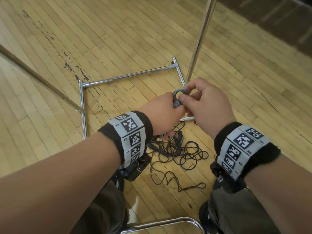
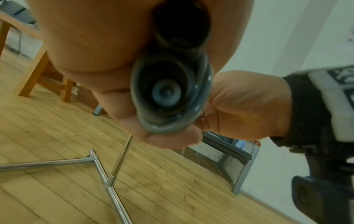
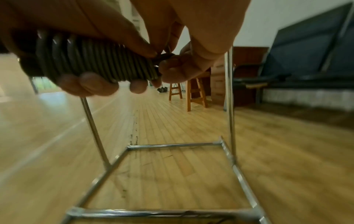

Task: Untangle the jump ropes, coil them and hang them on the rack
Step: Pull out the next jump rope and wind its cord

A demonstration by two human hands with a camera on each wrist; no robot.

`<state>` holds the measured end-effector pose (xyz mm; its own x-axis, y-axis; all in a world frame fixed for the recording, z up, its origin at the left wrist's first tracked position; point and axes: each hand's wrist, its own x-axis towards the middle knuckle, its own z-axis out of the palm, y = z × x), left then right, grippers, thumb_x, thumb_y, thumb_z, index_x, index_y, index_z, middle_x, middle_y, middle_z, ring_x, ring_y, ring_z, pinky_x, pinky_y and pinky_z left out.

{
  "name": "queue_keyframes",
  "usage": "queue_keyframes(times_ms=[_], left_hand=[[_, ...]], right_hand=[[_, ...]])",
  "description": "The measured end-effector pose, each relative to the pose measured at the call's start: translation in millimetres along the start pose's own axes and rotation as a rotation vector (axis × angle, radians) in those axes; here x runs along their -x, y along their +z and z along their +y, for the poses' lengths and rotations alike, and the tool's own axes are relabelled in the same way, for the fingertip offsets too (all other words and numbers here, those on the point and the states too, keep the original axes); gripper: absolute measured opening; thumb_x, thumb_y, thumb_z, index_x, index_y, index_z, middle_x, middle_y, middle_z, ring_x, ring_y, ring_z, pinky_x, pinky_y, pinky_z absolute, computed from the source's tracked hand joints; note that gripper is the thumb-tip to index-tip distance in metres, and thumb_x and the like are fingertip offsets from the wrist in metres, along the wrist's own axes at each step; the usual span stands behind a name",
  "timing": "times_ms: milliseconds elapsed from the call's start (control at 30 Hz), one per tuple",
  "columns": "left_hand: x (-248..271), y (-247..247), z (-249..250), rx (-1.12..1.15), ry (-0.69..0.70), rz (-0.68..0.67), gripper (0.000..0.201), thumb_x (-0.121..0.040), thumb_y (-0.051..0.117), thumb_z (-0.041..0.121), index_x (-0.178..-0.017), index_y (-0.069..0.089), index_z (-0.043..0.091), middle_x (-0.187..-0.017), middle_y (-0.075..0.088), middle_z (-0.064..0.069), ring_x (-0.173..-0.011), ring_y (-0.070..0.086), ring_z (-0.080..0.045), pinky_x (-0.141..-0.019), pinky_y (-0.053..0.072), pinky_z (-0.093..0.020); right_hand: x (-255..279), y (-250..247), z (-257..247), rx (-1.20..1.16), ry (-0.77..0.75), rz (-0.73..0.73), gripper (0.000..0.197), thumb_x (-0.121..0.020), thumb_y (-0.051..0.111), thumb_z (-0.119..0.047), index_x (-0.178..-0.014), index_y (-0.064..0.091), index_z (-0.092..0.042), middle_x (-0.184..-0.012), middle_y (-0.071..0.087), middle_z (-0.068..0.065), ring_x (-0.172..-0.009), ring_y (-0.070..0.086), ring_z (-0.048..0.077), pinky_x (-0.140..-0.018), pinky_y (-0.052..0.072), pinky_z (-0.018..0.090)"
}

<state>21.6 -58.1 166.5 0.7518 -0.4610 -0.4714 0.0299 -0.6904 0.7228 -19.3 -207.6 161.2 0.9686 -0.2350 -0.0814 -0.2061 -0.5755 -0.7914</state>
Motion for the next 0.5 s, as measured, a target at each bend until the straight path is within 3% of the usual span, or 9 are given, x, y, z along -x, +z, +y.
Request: queue_keyframes(times_ms=[67, 233, 367, 500], left_hand=[[-2.1, 1.3, -0.9, -0.051, 0.0, 0.021, 0.028, -0.106, 0.048, 0.041, -0.12, 0.05, 0.016, -0.094, 0.075, -0.007, -0.055, 0.076, -0.021, -0.051, 0.064, -0.04], [-2.7, 1.8, -4.4, -0.053, 0.027, 0.035, 0.026, -0.107, 0.047, 0.044, -0.116, 0.049, 0.019, -0.094, 0.074, -0.007, -0.052, 0.074, -0.019, -0.048, 0.063, -0.039], [-1.7, 2.0, -5.5, -0.063, 0.025, 0.022, 0.026, -0.108, 0.048, 0.043, -0.117, 0.05, 0.019, -0.095, 0.074, -0.007, -0.055, 0.075, -0.019, -0.051, 0.064, -0.041], [0.5, -5.2, -3.3, 0.08, 0.022, -0.018, 0.028, -0.108, 0.052, 0.044, -0.121, 0.051, 0.019, -0.098, 0.074, -0.007, -0.059, 0.077, -0.023, -0.053, 0.065, -0.042]], right_hand=[[0.1, 3.7, -1.2, -0.164, 0.097, 0.008, 0.009, -0.093, 0.074, -0.021, -0.093, 0.066, -0.027, -0.074, 0.076, 0.001, -0.063, 0.074, 0.016, -0.062, 0.065, 0.041], [-1.7, 7.3, -1.3, -0.411, 0.205, 0.052, 0.015, -0.089, 0.077, -0.011, -0.092, 0.067, -0.02, -0.085, 0.077, 0.017, -0.078, 0.077, 0.034, -0.067, 0.065, 0.044], [-3.1, 8.9, 1.2, -0.414, 0.202, 0.038, 0.016, -0.089, 0.077, -0.013, -0.09, 0.065, -0.023, -0.082, 0.077, 0.015, -0.064, 0.071, 0.022, -0.062, 0.059, 0.036], [-6.5, 3.8, 1.8, -0.397, 0.13, 0.002, 0.016, -0.09, 0.076, -0.015, -0.089, 0.063, -0.024, -0.076, 0.068, 0.012, -0.063, 0.063, 0.017, -0.061, 0.056, 0.035]])
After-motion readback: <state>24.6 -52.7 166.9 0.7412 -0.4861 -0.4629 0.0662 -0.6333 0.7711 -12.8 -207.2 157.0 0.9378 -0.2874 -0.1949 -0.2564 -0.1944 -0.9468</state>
